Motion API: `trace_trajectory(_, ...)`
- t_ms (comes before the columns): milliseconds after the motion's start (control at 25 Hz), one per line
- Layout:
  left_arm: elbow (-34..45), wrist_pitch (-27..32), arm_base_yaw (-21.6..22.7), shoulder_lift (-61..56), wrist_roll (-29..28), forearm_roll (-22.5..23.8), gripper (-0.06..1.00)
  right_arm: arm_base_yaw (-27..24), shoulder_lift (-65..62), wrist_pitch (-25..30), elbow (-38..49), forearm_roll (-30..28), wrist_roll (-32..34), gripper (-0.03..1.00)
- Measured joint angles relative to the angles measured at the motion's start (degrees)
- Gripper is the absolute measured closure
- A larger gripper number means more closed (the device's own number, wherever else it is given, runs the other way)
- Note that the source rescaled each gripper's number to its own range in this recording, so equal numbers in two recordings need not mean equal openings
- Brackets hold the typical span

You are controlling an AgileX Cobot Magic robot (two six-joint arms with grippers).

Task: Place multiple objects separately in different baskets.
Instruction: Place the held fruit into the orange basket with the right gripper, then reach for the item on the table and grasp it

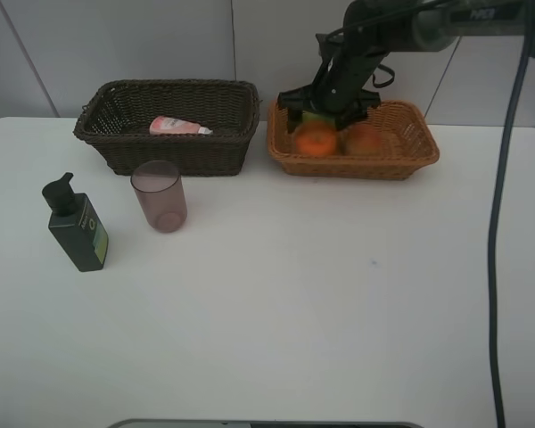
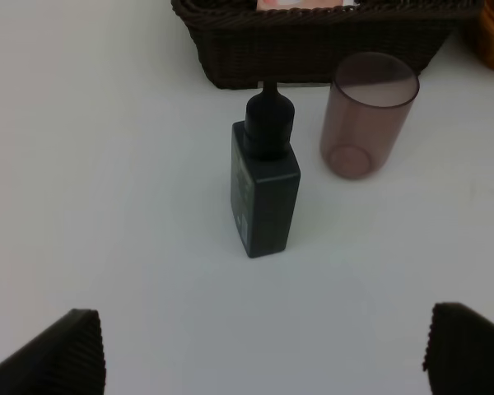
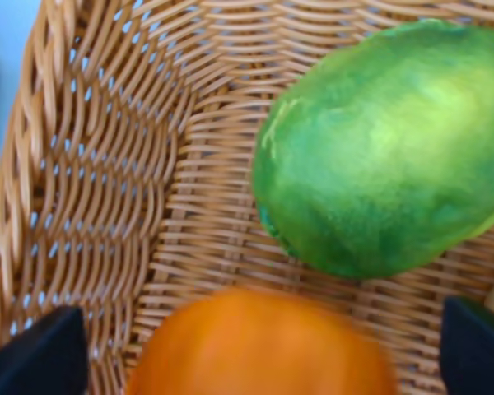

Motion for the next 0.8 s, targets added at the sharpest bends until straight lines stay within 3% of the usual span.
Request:
trace_trajectory(160, 0.00, 0.00, 0.00, 0.00, 0.00, 0.00, -0.05, 0.24, -1.36, 3.51, 0.00, -0.11, 0.02, -0.02)
trace_trajectory(400, 0.00, 0.00, 0.00, 0.00, 0.00, 0.00, -0.05, -1.03, -8.10, 10.98, 1.97, 1.68, -0.03, -0.03)
trace_trajectory(800, 0.00, 0.00, 0.00, 0.00, 0.00, 0.00, -0.05, -14.26, -32.05, 11.39, 26.06, 1.36, -2.85, -0.03)
